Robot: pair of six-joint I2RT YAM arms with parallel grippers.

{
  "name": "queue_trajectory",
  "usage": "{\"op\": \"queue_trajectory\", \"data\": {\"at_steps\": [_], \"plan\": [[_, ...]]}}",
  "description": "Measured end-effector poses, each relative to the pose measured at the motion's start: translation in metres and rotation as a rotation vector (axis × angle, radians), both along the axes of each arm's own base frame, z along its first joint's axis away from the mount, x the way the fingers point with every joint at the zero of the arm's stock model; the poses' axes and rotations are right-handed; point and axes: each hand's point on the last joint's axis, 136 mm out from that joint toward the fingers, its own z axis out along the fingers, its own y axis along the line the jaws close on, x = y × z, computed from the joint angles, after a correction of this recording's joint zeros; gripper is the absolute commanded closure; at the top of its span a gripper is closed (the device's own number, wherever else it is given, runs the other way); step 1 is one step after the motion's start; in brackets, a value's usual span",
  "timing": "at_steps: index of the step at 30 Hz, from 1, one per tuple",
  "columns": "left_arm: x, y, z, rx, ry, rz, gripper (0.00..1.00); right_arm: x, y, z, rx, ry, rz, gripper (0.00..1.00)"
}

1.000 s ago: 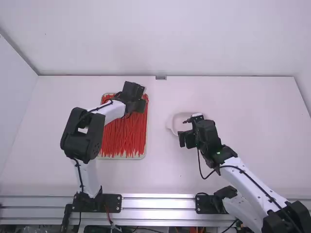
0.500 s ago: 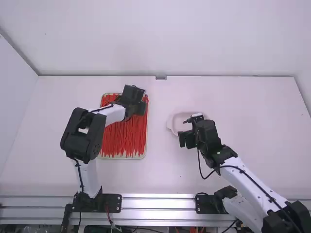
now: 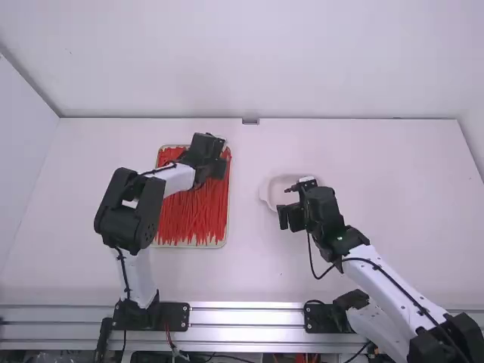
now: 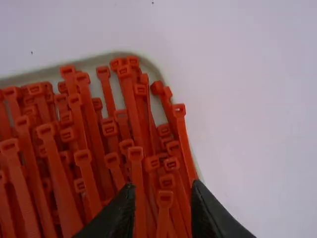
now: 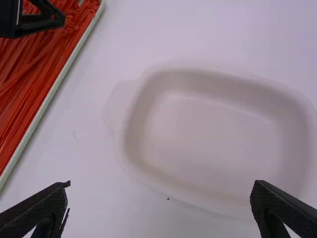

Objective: Fasten the cable tie

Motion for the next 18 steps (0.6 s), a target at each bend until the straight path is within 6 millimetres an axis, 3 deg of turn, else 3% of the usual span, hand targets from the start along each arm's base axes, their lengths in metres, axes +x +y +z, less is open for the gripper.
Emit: {"op": "queue_trajectory", "data": {"at_steps": [5,18], "plan": [[-0.007,0.0017,-0.0084,0.004,0.016,0.0,0.68,-0.0002,-0.0003,-0.0003,-0.002,0.001,0.0,0.02],[-0.0057,0.0014,-0.0073,0.008,0.007,-0.007,0.72,-0.0003,-0.0002,-0.0003,-0.001,0.002,-0.001,0.02]]}}
